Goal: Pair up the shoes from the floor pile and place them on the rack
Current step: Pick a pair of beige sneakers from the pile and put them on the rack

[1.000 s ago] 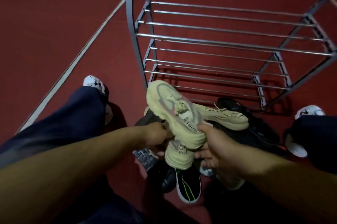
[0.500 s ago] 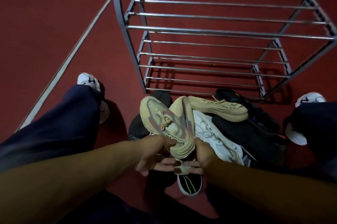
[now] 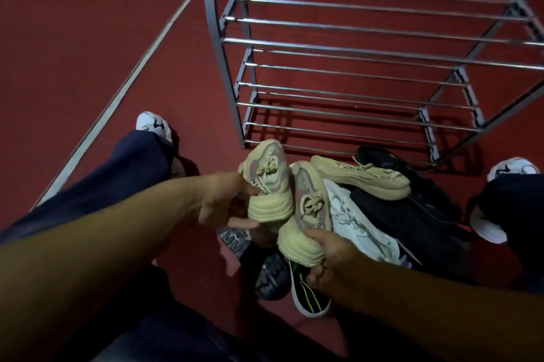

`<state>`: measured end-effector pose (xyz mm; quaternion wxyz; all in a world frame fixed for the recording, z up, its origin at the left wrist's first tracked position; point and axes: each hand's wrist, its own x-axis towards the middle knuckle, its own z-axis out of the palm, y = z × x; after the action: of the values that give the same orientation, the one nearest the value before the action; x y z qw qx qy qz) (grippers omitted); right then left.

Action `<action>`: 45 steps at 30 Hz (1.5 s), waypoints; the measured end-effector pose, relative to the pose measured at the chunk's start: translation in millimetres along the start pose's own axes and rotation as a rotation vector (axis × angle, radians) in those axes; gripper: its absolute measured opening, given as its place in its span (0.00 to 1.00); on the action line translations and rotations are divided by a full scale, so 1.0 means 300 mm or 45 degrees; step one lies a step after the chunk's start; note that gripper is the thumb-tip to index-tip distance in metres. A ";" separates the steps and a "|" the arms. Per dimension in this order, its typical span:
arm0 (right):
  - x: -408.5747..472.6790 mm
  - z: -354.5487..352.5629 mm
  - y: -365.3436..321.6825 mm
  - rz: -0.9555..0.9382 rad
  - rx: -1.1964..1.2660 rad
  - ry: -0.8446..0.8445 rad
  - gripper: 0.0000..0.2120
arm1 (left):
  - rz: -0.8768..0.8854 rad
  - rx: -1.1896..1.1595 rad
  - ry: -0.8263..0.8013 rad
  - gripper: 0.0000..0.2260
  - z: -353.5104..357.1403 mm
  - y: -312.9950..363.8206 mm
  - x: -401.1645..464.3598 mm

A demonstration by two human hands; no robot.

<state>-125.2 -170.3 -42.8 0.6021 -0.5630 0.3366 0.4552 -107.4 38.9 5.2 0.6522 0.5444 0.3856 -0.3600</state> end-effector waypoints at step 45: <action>0.767 0.144 -0.616 -0.343 -0.140 0.287 0.14 | 0.587 0.668 0.710 0.41 -0.173 0.160 0.892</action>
<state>124.1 -80.0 -179.2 0.5845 -0.6823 0.2982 0.3223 48.1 83.8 -219.2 0.4263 0.8394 0.3110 -0.1304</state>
